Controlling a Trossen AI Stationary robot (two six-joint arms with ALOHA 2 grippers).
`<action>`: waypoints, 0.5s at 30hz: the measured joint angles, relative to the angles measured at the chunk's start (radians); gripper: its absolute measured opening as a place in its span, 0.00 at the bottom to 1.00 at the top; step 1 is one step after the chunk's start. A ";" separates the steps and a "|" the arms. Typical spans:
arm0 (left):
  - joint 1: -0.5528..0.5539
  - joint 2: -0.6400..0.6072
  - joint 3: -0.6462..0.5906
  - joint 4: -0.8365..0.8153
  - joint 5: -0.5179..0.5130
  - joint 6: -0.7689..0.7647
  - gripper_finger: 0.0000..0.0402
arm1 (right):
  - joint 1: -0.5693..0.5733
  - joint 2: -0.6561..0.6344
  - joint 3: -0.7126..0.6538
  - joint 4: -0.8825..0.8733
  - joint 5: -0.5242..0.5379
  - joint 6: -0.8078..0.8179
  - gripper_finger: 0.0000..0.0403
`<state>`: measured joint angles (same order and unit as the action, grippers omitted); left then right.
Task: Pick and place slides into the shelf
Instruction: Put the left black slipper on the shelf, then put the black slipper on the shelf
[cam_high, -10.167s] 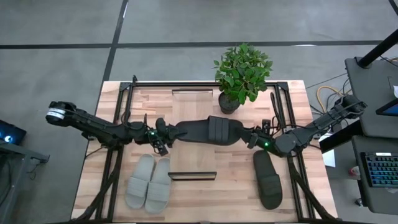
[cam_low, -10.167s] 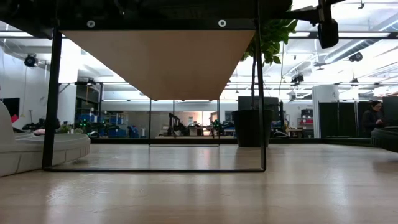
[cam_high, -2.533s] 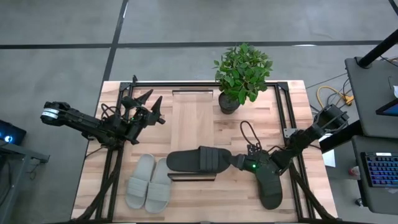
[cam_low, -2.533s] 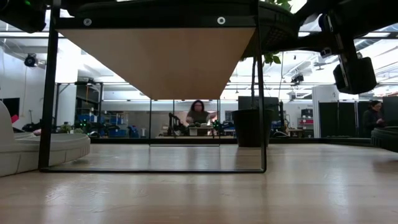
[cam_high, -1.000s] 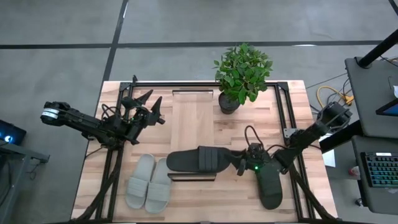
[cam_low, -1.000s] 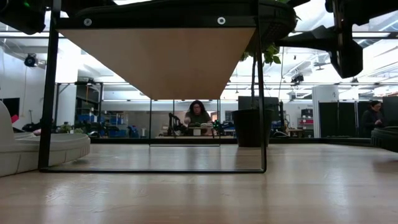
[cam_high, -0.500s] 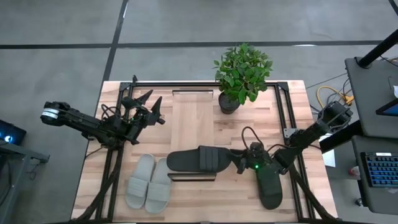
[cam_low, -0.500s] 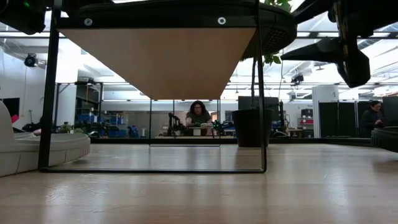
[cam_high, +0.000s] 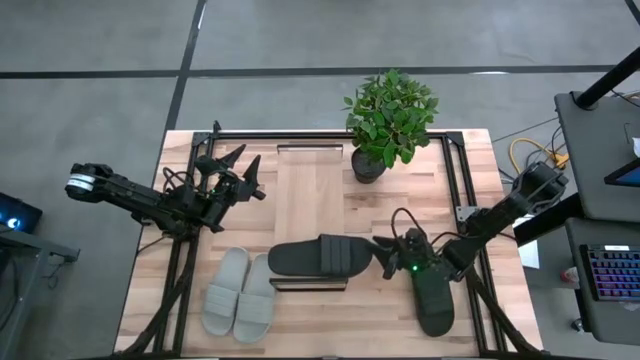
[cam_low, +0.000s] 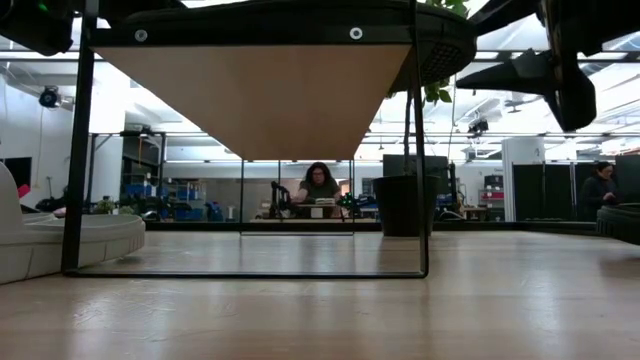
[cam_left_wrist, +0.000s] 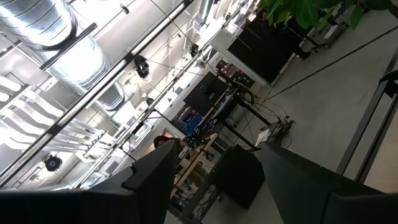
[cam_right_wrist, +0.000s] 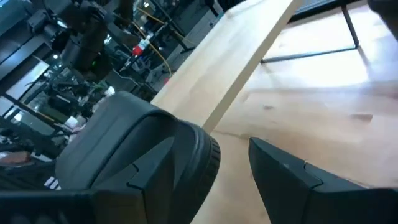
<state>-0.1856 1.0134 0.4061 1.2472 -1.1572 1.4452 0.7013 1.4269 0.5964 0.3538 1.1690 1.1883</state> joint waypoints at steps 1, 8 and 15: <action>0.000 0.000 0.000 0.000 0.000 0.000 0.55 | 0.003 -0.002 0.000 0.000 0.010 -0.011 0.48; 0.000 0.000 0.000 0.000 0.000 -0.001 0.55 | 0.005 -0.041 0.000 0.000 0.021 -0.085 0.48; 0.000 0.000 0.000 0.000 0.000 -0.002 0.55 | 0.010 -0.067 0.000 -0.002 0.021 -0.131 0.48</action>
<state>-0.1860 1.0134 0.4061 1.2469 -1.1572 1.4433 0.7116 1.3600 0.5964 0.3521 1.1896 1.0576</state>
